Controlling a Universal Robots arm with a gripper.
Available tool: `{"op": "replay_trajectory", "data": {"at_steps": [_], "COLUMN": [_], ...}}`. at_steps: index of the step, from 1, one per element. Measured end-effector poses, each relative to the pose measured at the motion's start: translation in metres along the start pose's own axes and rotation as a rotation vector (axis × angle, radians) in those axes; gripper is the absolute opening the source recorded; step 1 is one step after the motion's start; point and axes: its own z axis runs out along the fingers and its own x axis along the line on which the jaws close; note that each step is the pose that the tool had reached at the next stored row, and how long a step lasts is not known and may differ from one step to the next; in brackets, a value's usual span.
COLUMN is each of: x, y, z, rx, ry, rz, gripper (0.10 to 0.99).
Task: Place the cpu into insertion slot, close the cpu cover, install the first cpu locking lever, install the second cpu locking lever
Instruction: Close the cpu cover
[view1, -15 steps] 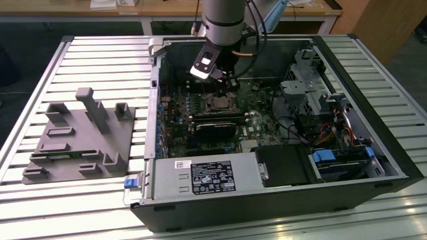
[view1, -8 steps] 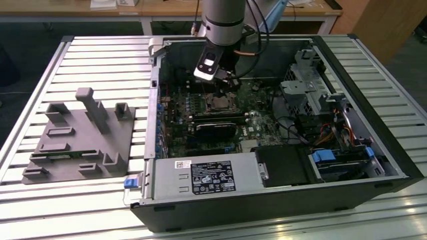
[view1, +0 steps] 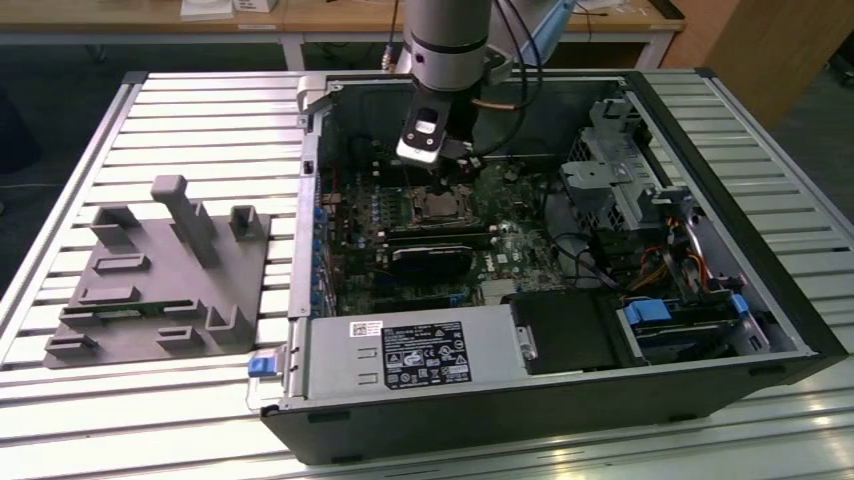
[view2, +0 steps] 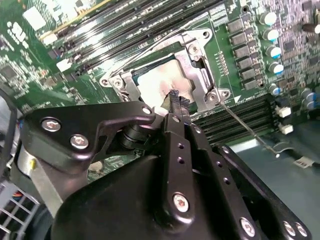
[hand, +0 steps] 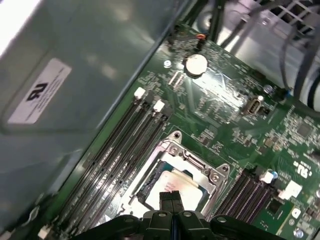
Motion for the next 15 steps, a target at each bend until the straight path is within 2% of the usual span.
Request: {"op": "replay_trajectory", "data": {"at_steps": [15], "x": [0.0001], "y": [-0.0001], "z": [0.0001], "rx": [0.000], "ry": [0.0114], "rz": [-0.235], "gripper": [0.106]}}
